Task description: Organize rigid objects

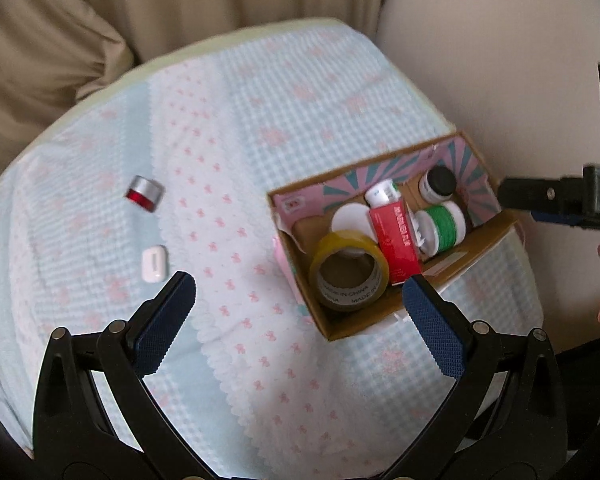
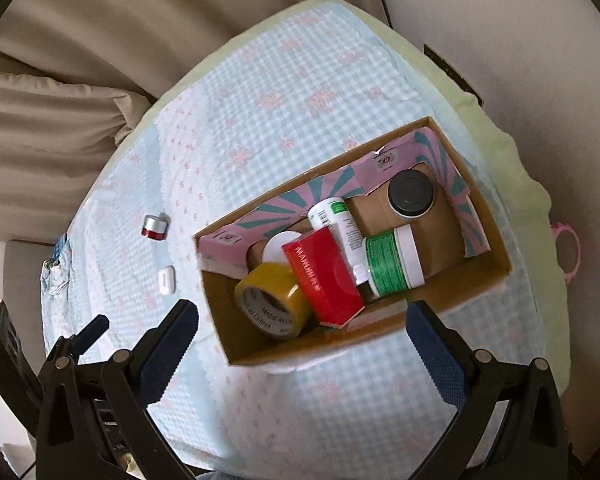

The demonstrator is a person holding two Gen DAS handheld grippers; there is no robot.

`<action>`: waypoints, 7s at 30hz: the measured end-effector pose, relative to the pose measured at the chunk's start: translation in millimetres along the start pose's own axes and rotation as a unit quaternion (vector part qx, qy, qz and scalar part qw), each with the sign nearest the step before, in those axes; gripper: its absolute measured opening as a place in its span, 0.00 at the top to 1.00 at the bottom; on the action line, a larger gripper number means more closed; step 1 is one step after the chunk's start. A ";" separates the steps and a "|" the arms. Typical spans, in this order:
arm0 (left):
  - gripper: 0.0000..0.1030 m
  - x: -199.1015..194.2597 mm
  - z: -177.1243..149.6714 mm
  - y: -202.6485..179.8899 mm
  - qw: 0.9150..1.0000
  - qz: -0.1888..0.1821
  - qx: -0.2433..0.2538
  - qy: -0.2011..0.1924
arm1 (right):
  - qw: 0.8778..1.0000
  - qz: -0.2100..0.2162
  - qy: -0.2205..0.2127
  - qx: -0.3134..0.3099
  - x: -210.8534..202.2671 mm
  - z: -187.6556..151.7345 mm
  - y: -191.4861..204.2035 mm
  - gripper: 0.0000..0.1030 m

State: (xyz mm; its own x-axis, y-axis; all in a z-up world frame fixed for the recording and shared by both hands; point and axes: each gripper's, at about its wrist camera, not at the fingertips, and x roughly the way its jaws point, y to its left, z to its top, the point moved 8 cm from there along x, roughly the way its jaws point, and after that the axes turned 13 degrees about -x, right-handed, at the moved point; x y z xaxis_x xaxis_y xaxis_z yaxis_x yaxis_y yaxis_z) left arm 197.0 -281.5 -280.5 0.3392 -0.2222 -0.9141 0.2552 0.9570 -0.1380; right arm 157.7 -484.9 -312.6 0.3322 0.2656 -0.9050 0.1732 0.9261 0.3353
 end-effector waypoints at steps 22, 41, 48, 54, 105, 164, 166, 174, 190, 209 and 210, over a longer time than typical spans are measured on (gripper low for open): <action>0.00 -125.3 -0.5 203.4 0.995 0.037 -0.015 -0.094 | 0.985 -0.098 -0.104 -0.093 -81.9 -28.6 165.8 0.00; 0.00 -19.9 88.1 310.8 0.998 -0.013 0.053 -0.036 | 0.986 -0.108 -0.088 -0.090 50.2 -48.7 295.4 0.00; 0.00 74.7 113.4 294.7 0.995 -0.027 0.096 0.011 | 0.983 -0.127 -0.080 -0.104 126.5 -37.2 312.3 0.00; 0.01 169.1 116.0 283.7 0.991 -0.047 0.103 0.068 | 0.982 -0.141 -0.079 -0.094 201.5 -31.9 309.3 0.05; 0.51 134.8 113.3 296.8 0.996 -0.074 0.018 0.051 | 0.980 -0.144 -0.101 -0.091 226.0 -4.6 292.7 0.60; 0.51 164.4 38.1 -68.0 0.991 -0.031 -0.013 0.133 | 0.996 -0.078 -0.016 0.042 49.4 12.8 -112.1 0.60; 0.51 170.3 33.9 -60.2 0.990 -0.023 -0.016 0.138 | 0.996 -0.077 -0.011 0.043 56.6 12.2 -114.5 0.60; 0.40 179.2 32.0 -51.7 0.989 -0.014 -0.013 0.146 | 0.996 -0.072 0.008 0.053 70.4 13.1 -121.3 0.60; 0.00 126.5 23.5 -29.9 0.994 -0.024 -0.024 0.106 | 0.998 -0.054 0.020 -0.002 60.0 4.1 -88.9 0.00; 0.00 -42.1 31.2 41.8 0.995 -0.043 -0.085 -0.005 | 0.992 -0.081 -0.047 -0.085 -38.7 9.5 24.3 0.00; 0.00 -63.5 32.1 51.9 0.995 -0.040 -0.092 -0.023 | 0.990 -0.085 -0.057 -0.100 -52.3 11.3 41.5 0.00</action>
State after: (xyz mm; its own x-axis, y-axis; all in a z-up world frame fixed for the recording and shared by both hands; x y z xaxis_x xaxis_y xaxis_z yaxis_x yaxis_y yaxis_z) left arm 217.7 -223.7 -217.4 0.3672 -0.3034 -0.8793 0.1149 0.9529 -0.2808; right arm 158.0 -463.4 -248.4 0.4190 0.0799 -0.9044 0.0523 0.9923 0.1119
